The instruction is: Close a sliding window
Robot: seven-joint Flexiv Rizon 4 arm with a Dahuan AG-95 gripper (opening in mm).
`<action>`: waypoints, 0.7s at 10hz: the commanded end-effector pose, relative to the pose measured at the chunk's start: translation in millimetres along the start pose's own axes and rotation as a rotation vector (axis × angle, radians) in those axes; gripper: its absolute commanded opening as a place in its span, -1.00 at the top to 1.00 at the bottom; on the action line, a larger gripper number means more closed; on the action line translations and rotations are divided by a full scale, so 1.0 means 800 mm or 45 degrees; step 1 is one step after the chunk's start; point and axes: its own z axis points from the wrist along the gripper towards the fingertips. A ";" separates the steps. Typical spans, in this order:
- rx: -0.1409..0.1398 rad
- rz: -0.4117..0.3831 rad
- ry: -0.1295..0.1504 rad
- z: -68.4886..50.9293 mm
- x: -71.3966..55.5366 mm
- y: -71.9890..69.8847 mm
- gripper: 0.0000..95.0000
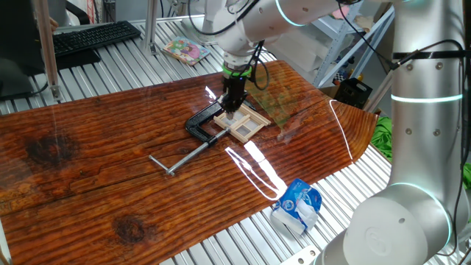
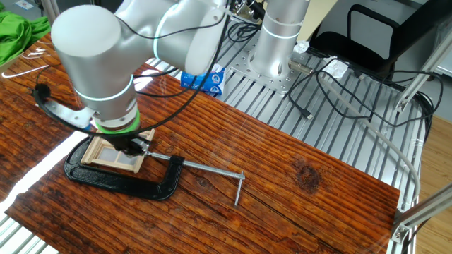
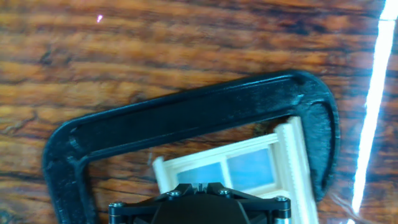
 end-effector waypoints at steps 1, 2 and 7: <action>-0.035 0.084 0.050 -0.012 -0.014 -0.017 1.00; -0.073 0.124 0.062 -0.020 -0.018 -0.023 1.00; -0.071 -0.070 0.079 -0.031 -0.031 -0.051 1.00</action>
